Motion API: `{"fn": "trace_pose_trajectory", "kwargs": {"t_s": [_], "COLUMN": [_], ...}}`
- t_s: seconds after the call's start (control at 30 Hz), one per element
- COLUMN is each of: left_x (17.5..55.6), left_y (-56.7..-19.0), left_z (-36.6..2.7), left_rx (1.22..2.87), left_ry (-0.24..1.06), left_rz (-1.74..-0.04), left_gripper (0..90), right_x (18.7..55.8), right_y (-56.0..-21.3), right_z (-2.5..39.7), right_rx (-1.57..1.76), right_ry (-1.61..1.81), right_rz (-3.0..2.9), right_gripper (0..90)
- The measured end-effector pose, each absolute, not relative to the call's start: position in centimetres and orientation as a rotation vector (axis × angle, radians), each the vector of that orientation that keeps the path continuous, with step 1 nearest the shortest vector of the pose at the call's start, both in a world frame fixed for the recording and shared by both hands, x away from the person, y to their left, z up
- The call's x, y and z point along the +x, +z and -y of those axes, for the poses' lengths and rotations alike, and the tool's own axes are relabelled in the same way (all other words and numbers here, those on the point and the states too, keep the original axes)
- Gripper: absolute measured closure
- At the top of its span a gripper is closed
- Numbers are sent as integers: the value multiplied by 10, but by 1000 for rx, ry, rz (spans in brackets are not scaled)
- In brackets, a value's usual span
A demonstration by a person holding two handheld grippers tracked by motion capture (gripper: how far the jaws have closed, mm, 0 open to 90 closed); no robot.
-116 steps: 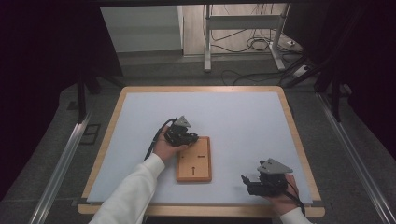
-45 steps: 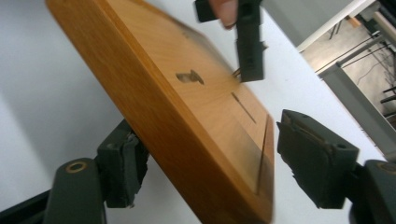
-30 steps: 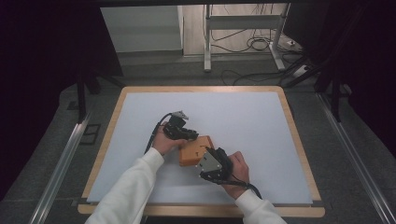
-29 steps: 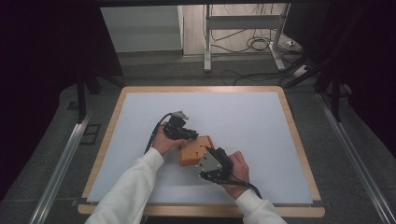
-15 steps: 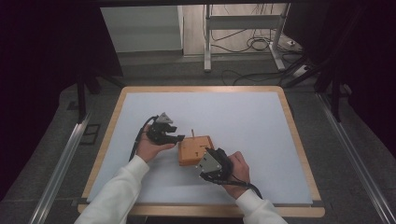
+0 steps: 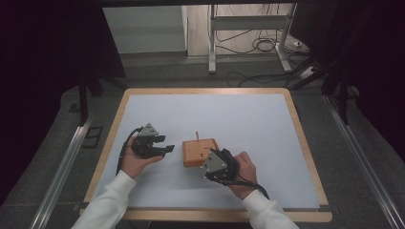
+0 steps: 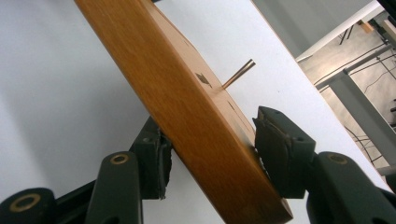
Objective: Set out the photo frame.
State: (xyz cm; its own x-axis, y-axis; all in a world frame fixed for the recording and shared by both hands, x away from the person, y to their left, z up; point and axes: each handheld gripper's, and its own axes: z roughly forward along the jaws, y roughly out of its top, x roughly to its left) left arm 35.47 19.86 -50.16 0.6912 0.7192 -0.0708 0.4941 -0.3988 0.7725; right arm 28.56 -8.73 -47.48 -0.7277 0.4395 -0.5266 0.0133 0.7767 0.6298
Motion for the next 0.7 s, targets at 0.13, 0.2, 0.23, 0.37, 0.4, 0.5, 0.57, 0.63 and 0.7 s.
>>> {"fn": "trace_pose_trajectory", "kwargs": {"t_s": [0.13, 0.2, 0.23, 0.37, 0.4, 0.5, 0.57, 0.63, 0.7], "left_x": [349, 347, 345, 339, 337, 334, 332, 330, 328], "left_y": [-504, -506, -507, -511, -512, -514, -517, -520, -522], "left_z": [-200, -200, -200, -199, -198, -199, -201, -203, -204], "left_rx": [2089, 2097, 2099, 2118, 2121, 2134, 2140, 2146, 2149], "left_ry": [334, 325, 319, 311, 309, 310, 305, 300, 297], "left_rz": [-915, -911, -908, -893, -891, -887, -890, -893, -895], "left_gripper": [402, 401, 404, 402, 402, 399, 400, 400, 400], "right_x": [288, 289, 290, 292, 293, 294, 295, 296, 298], "right_y": [-471, -470, -469, -466, -465, -463, -461, -459, -458], "right_z": [89, 89, 89, 87, 87, 84, 82, 81, 80], "right_rx": [333, 338, 341, 329, 322, 309, 303, 298, 290], "right_ry": [796, 802, 801, 786, 780, 761, 754, 742, 742], "right_rz": [-2286, -2288, -2291, -2301, -2305, -2312, -2322, -2331, -2338], "right_gripper": [493, 497, 499, 507, 510, 520, 526, 532, 538]}}
